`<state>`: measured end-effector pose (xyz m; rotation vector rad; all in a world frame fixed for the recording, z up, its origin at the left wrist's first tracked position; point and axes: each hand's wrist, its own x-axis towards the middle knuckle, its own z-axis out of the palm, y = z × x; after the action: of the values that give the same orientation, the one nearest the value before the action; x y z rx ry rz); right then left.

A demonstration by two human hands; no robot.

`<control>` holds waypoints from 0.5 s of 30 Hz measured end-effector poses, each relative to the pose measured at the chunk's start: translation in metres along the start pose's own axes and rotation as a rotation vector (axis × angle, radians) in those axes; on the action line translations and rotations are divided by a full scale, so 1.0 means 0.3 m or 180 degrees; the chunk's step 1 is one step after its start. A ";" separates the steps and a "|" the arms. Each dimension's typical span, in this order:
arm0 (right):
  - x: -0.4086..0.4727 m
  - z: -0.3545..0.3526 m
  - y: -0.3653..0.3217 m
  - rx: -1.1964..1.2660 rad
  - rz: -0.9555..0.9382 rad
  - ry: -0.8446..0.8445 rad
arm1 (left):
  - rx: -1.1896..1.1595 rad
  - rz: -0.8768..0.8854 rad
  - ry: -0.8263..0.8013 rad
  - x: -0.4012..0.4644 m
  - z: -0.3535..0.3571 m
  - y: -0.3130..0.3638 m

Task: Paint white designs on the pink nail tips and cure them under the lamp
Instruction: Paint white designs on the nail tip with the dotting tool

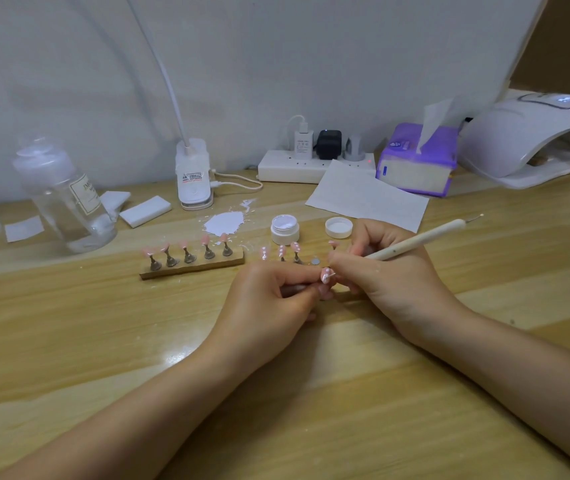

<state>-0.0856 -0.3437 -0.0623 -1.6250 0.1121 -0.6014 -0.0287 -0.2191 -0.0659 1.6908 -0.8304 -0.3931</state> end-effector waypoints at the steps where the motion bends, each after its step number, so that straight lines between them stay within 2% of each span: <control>1: -0.001 0.000 0.001 0.0018 0.0007 -0.0019 | 0.0010 0.0009 -0.0006 0.000 0.000 0.000; 15: 0.004 0.001 0.005 0.0012 0.0091 0.0124 | 0.0013 0.0001 -0.0005 -0.001 -0.001 -0.001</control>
<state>-0.0840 -0.3441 -0.0633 -1.6059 0.1627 -0.6111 -0.0286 -0.2188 -0.0662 1.6943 -0.8333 -0.3928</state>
